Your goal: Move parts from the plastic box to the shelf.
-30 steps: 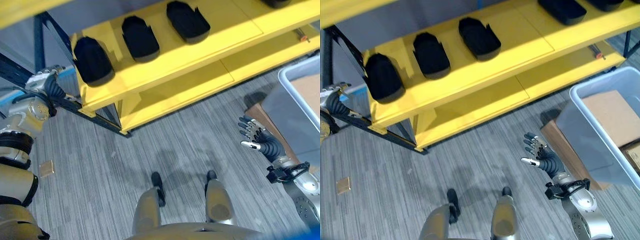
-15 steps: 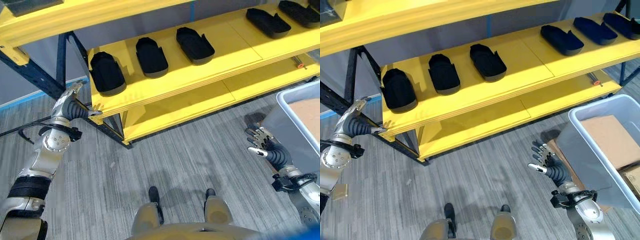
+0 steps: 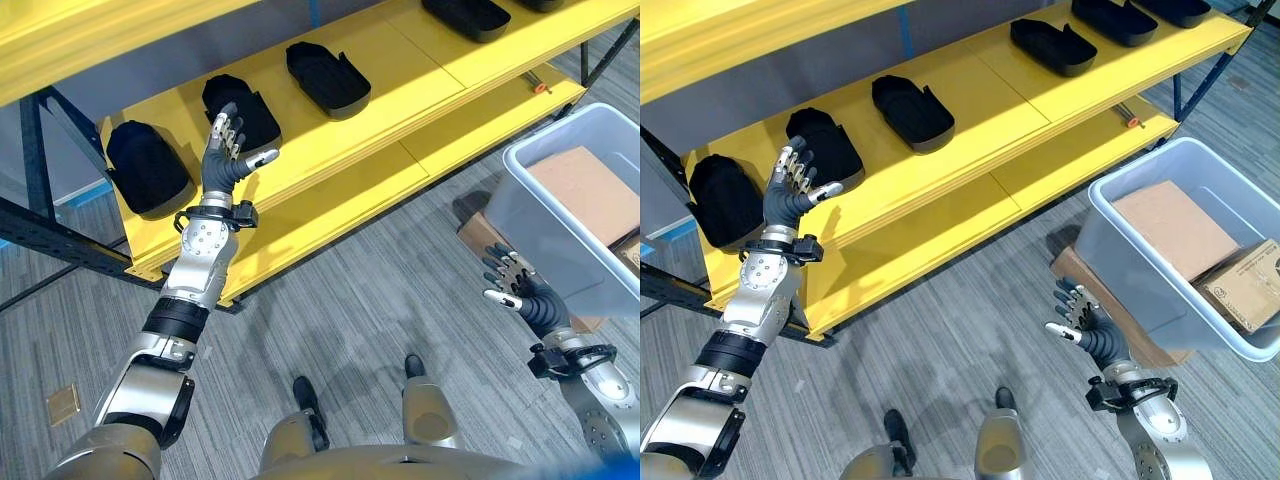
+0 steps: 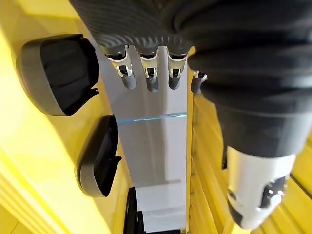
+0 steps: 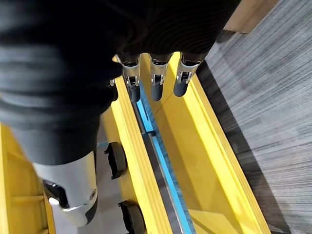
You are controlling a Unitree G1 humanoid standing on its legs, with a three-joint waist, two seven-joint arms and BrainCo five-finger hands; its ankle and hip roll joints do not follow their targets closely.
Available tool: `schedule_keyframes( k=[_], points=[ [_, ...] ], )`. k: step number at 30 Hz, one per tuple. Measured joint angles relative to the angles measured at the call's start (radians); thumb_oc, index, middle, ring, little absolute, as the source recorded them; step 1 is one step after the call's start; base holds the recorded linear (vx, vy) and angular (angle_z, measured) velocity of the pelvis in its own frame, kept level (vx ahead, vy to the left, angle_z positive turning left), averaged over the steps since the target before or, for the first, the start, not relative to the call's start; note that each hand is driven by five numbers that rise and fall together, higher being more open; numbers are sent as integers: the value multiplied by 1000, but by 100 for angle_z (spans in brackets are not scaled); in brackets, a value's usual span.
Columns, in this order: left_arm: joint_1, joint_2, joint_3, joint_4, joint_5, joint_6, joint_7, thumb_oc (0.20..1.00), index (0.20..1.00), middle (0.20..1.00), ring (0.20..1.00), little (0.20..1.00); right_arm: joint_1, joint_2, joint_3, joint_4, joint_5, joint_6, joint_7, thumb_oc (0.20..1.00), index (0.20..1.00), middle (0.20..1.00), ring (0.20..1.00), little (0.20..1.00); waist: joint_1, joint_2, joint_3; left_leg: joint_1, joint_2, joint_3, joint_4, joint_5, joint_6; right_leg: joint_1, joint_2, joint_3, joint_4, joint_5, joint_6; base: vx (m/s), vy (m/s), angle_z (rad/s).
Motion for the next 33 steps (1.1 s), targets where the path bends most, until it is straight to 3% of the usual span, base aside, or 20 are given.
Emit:
schedule_keyframes(
  k=[5,8,17,26,33],
  points=[
    [-49,-3,-12,62,-33,-6,21,1000,1000,1000,1000,1000,-42,-3,29,-1,0,-21,-20,1000,1000,1000,1000,1000,-24,1,27,-11,-2,6,0,3,2,-22,0,9,7,5,2,-3,3,-2],
    [-133,-14,-12,117,-40,-12,58,1000,1000,1000,1000,1000,-68,-3,40,-1,0,-22,-28,1000,1000,1000,1000,1000,-19,-1,65,-38,-3,16,11,4,3,-50,1,25,20,11,5,-16,5,-11],
    [-164,-15,12,184,-37,-27,125,1000,1000,1000,1000,1000,-78,-14,72,-1,0,-36,-54,1000,1000,1000,1000,1000,-27,-11,114,-48,1,16,17,3,3,-69,5,35,29,11,5,-5,0,-3],
    [-263,93,12,272,24,-28,180,1000,1000,1000,1000,1000,-91,-42,73,-9,10,-56,-55,1000,1000,1000,1000,1000,-32,-43,154,-108,6,8,53,3,3,-127,12,41,64,11,3,-7,1,0],
    [-278,107,22,270,56,-33,221,1000,1000,1000,1000,1000,-93,-42,73,-17,15,-66,-55,1000,1000,1000,1000,1000,-39,-47,159,-138,13,6,71,1,2,-156,18,44,81,10,0,0,0,0]
  ],
)
